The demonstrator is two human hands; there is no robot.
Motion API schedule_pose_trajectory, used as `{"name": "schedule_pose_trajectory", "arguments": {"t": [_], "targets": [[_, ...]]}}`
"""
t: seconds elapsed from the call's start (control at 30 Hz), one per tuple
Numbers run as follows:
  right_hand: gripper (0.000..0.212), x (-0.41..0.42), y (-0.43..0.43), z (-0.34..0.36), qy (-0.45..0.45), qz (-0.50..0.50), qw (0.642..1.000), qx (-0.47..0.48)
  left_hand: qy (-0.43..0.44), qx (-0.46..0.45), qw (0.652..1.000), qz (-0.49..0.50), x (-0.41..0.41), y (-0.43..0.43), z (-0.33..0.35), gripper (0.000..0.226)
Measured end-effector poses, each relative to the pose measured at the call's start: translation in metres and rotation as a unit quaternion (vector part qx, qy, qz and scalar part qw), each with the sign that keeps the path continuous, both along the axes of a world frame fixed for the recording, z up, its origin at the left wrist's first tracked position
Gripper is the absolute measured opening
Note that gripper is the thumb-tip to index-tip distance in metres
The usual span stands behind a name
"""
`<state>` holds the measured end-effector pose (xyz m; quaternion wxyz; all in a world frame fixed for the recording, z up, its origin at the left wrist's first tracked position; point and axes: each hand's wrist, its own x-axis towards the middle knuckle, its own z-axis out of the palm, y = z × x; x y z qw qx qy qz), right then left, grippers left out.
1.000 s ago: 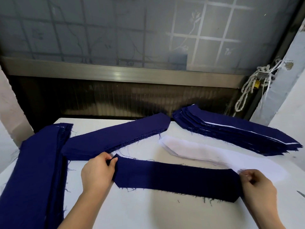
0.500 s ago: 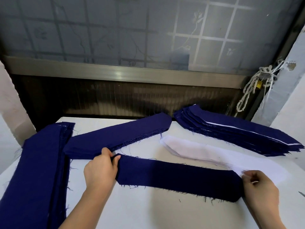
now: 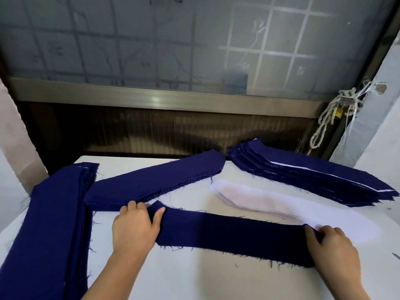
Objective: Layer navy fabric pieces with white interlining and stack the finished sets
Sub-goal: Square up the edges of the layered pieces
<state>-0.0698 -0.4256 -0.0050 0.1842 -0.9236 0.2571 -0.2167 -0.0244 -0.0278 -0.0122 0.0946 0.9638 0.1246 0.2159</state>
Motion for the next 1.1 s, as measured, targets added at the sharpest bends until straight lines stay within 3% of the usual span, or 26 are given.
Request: {"name": "schedule_pose_trajectory", "arguments": {"t": [0.2,0.37,0.5,0.6,0.87,1.0,1.1], "targets": [[0.019,-0.002,0.005,0.002,-0.031,0.086,0.994,0.054,-0.02,-0.069,0.995,-0.069,-0.004,-0.001,0.004,0.029],[0.028,-0.004,0.007,0.004,-0.004,0.097,0.995,0.025,-0.014,-0.12,0.99,-0.075,-0.007,0.0,0.008,0.032],[0.025,-0.005,0.011,0.005,-0.009,0.109,0.994,-0.02,-0.019,-0.065,0.994,-0.081,-0.008,-0.001,0.008,0.018],[0.022,-0.006,0.012,0.007,-0.013,0.116,0.992,-0.043,-0.021,-0.033,0.995,-0.095,-0.007,-0.002,0.006,0.024],[0.019,-0.01,0.02,0.013,0.025,0.135,0.989,-0.053,0.032,-0.031,0.993,-0.107,-0.01,-0.002,0.011,0.014],[0.02,-0.022,0.043,0.021,0.062,0.173,0.982,-0.038,0.052,-0.034,0.987,-0.146,-0.028,0.025,0.022,0.017],[0.021,-0.044,0.084,0.021,0.021,0.204,0.978,0.038,0.026,-0.062,0.988,-0.138,-0.037,0.06,0.038,0.027]]}}
